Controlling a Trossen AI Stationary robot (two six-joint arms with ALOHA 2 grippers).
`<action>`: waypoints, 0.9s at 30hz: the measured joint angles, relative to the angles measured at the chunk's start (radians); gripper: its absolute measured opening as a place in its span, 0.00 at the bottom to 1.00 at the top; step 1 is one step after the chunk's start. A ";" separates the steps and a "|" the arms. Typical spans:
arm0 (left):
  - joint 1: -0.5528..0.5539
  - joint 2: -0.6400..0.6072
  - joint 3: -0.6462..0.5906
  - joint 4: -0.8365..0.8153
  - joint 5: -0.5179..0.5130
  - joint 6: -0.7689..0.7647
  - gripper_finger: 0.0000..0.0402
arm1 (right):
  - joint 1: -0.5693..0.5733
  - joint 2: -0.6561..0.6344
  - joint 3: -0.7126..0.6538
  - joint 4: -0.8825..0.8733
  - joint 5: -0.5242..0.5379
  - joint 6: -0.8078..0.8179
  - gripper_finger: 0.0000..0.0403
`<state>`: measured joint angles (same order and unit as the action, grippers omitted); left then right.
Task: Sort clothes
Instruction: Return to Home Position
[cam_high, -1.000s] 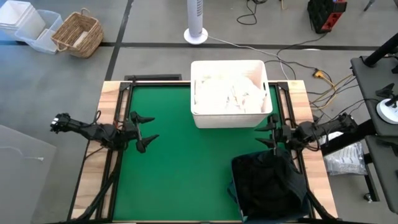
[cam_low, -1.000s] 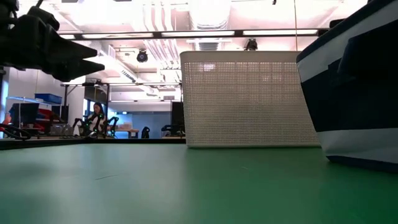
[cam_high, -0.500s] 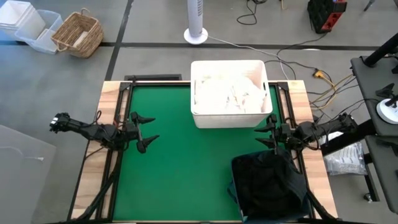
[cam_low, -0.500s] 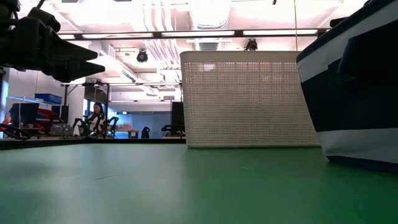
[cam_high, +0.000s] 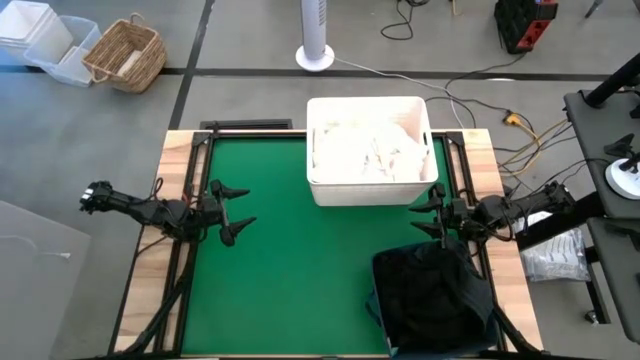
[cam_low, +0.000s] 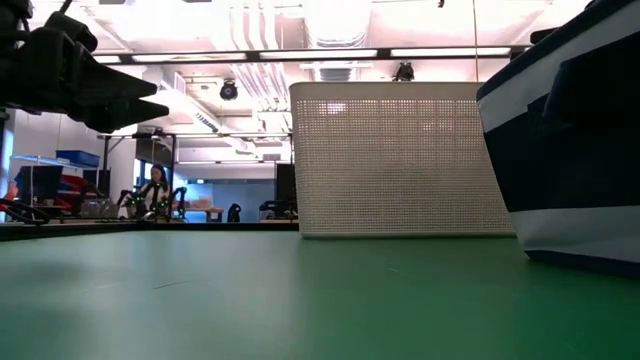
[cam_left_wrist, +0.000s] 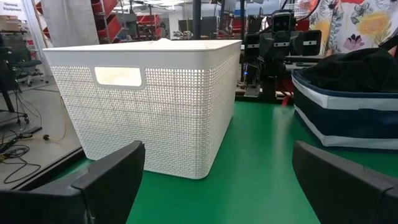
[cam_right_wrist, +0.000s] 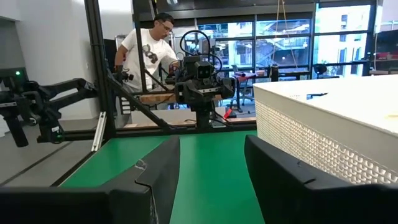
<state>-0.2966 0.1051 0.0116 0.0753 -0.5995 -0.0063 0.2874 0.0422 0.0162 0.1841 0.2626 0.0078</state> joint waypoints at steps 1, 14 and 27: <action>0.000 0.000 0.000 0.000 0.000 0.000 0.94 | 0.000 0.000 0.000 0.000 0.000 0.000 0.42; 0.000 0.000 0.000 0.000 0.000 0.000 0.94 | 0.000 0.000 0.000 0.000 0.000 0.000 0.40; 0.000 0.000 0.000 0.000 0.000 0.000 0.94 | 0.000 0.000 0.000 0.000 0.000 0.000 0.45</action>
<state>-0.2966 0.1051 0.0116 0.0750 -0.5991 -0.0063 0.2874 0.0422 0.0166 0.1837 0.2626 0.0078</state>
